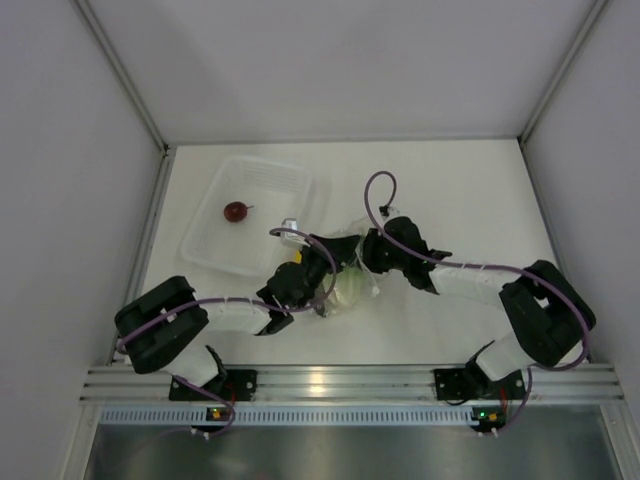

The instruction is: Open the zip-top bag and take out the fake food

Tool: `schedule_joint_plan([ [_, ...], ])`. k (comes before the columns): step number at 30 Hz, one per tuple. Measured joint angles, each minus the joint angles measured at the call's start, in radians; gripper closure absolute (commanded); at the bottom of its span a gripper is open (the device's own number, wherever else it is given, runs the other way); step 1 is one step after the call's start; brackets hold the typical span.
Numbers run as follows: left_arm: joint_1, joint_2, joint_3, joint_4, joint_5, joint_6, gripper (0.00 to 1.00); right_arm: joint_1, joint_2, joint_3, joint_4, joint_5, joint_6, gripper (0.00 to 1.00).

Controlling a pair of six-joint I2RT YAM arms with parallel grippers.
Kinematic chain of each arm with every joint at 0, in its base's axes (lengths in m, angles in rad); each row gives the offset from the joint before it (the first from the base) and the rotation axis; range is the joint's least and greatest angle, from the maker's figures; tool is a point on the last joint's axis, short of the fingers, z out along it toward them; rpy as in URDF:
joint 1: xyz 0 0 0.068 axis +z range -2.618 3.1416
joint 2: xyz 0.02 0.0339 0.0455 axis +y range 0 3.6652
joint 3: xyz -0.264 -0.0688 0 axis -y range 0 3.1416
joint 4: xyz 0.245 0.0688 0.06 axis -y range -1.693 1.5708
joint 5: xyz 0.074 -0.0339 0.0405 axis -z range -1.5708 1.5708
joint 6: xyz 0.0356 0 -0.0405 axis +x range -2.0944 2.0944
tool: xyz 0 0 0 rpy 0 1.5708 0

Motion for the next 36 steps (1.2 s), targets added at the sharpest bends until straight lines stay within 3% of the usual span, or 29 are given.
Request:
schedule_joint_plan([
  [10, 0.0, -0.053, 0.006, -0.06, 0.01, 0.111, 1.0, 0.0, -0.228, 0.002, -0.184, 0.138, -0.159, 1.0],
  [25, -0.004, -0.112, 0.054, -0.281, -0.025, 0.312, 1.0, 0.0, -0.58, -0.002, -0.427, 0.19, -0.398, 1.0],
  [36, -0.005, -0.063, 0.075, -0.287, 0.061, 0.327, 1.0, -0.016, -0.657, 0.004, -0.476, 0.326, -0.411, 1.0],
])
